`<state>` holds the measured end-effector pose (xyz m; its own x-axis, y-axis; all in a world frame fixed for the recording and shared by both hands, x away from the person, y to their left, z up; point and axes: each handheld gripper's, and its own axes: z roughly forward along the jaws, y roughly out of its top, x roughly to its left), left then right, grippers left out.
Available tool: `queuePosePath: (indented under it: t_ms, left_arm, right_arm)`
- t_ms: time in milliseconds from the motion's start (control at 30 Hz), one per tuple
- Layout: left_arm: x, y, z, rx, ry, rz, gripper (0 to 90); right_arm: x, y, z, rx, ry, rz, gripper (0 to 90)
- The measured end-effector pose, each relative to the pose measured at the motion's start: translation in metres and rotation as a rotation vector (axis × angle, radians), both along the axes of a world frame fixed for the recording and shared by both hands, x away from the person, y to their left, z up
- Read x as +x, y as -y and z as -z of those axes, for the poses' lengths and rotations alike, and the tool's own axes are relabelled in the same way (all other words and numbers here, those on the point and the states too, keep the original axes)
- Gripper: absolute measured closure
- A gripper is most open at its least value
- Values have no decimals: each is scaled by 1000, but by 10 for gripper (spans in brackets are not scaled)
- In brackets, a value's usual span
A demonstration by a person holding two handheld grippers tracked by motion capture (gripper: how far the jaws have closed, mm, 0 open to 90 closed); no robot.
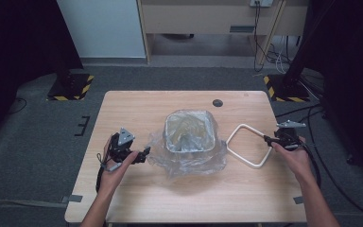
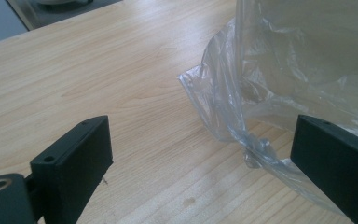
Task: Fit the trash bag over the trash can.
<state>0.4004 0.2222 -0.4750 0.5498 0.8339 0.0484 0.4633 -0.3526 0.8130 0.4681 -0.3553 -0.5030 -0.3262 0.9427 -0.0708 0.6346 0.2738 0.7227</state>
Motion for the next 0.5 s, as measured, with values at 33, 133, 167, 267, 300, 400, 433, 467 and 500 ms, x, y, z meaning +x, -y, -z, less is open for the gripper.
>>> queuePosePath:
  t_ms: [33,133,167,267,300,400,433,467,500]
  left_arm:
    - [0,0,0,2,0,2,48]
    - [-1,1,-1,1,8,3,49]
    - [-2,1,-1,1,7,3,49]
    - [-3,0,-2,0,5,3,50]
    - [-3,-1,-2,0,7,2,50]
    - [-5,-2,-3,-7,13,-2,53]
    - [-5,-3,-3,-1,12,0,53]
    - [-6,-3,-2,-4,12,-1,54]
    - [-7,-4,-2,-7,12,-1,54]
  right_arm:
    - [0,2,2,0,-2,7,460]
    - [0,5,9,11,-8,26,459]
    - [0,5,11,3,-11,20,456]
    - [0,4,20,5,-22,35,456]
    - [0,4,22,5,-24,38,457]
    - [0,6,28,28,-17,47,475]
    - [0,7,28,40,-12,48,495]
    - [0,8,29,53,-13,47,532]
    - [0,9,29,54,-13,35,571]
